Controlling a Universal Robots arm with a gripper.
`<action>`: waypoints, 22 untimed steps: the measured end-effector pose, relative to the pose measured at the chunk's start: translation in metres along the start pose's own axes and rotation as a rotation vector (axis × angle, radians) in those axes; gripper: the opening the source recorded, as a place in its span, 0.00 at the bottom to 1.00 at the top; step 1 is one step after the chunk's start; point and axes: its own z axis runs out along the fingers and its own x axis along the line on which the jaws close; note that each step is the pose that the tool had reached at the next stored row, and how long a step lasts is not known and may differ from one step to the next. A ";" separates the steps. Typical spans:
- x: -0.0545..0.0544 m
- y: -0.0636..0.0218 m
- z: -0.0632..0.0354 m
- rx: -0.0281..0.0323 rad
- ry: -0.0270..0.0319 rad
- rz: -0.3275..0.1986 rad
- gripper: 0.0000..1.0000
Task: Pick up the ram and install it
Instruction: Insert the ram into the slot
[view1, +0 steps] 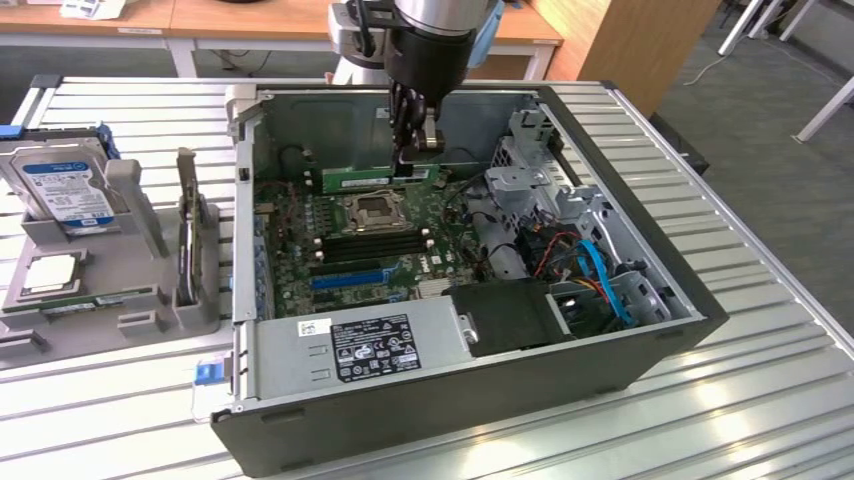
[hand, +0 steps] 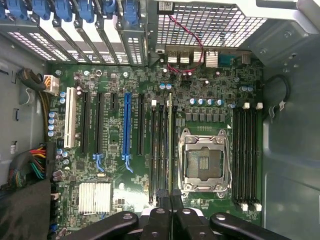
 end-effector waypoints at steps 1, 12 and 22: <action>0.000 0.0000 0.0000 0.0000 0.0000 0.000 0.11; 0.000 -0.0005 0.0094 0.0000 -0.0002 0.000 0.11; 0.001 -0.0014 0.0252 0.0000 -0.0001 0.000 0.11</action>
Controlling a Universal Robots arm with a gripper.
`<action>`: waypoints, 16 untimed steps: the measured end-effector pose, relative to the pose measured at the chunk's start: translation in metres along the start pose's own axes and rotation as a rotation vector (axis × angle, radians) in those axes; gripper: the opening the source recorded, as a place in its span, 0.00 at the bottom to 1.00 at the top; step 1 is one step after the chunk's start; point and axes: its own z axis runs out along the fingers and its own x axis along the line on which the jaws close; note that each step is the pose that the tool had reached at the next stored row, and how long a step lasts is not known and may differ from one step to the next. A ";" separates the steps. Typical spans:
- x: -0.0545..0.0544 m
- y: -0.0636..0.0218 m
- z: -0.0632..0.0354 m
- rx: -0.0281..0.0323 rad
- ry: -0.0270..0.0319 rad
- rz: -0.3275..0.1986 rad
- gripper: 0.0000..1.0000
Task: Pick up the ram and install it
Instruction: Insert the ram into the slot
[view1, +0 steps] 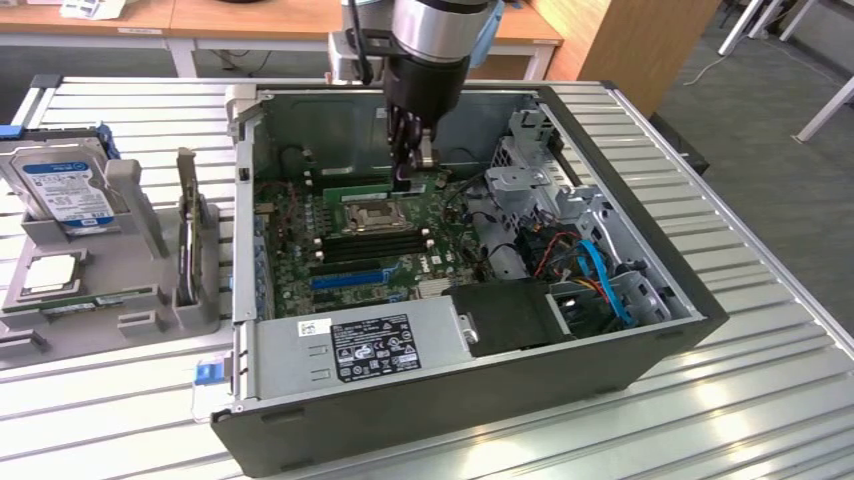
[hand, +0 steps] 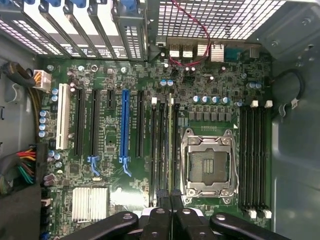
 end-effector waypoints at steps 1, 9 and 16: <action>0.000 -0.0001 0.0016 0.0001 -0.0001 0.000 0.11; 0.000 -0.0007 0.0131 0.0000 0.0000 0.000 0.11; 0.001 -0.0012 0.0226 0.0000 0.0000 0.000 0.11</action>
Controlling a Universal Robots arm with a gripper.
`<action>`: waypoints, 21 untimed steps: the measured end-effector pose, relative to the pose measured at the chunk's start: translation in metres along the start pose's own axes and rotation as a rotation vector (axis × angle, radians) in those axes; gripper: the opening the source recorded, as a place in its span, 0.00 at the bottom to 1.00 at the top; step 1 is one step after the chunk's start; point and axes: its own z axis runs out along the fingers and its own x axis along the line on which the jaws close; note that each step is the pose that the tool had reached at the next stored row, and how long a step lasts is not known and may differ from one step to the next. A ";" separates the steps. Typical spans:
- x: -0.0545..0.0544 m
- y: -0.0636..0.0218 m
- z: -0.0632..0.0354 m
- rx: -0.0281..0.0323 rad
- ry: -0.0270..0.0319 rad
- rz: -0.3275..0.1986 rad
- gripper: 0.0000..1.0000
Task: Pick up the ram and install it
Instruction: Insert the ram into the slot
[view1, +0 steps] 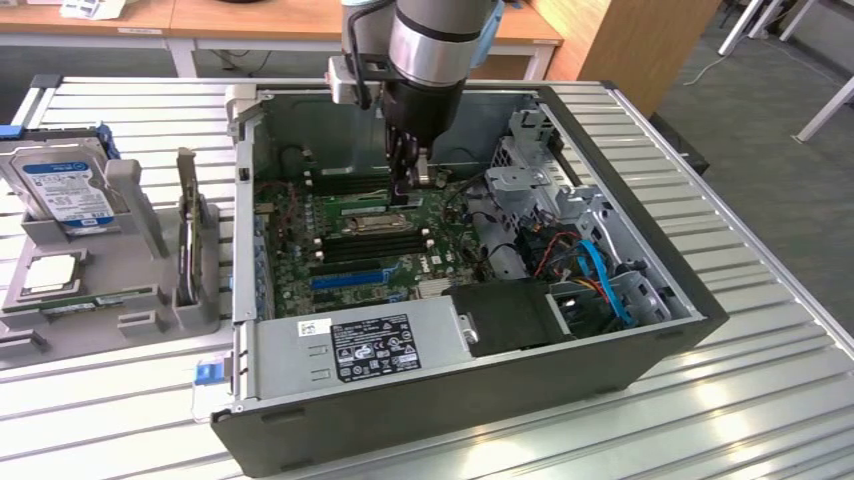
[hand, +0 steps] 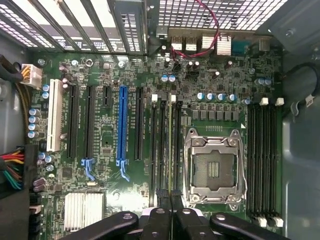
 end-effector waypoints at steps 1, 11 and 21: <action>0.000 -0.0001 0.0013 0.0000 0.0000 0.000 0.11; 0.001 -0.0008 0.0138 0.0000 0.0000 0.000 0.11; 0.001 -0.0013 0.0246 0.0000 0.0000 0.000 0.11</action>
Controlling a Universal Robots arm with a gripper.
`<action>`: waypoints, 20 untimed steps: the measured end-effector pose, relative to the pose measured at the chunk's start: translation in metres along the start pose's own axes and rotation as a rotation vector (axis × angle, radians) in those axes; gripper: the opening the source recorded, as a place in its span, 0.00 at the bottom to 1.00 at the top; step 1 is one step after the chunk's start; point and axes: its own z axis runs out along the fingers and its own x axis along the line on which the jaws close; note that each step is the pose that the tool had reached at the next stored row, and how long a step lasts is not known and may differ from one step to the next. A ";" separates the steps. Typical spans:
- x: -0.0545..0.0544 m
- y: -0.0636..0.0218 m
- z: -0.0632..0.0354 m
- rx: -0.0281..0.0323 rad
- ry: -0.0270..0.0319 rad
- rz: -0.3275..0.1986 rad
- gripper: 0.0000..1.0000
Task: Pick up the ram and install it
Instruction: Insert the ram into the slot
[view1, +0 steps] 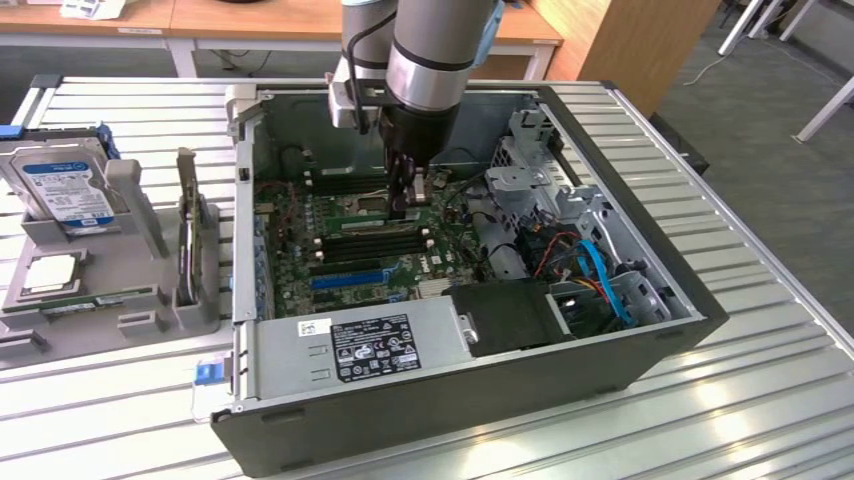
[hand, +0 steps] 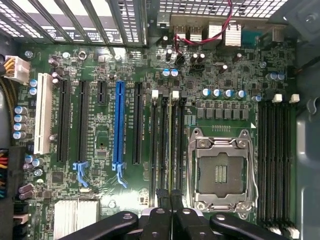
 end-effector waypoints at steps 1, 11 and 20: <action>0.000 0.0000 0.0000 -0.0001 0.0002 0.000 0.11; 0.004 0.0000 -0.0001 0.0001 0.0000 0.000 0.11; 0.012 0.0001 -0.0003 0.0000 0.0000 0.000 0.11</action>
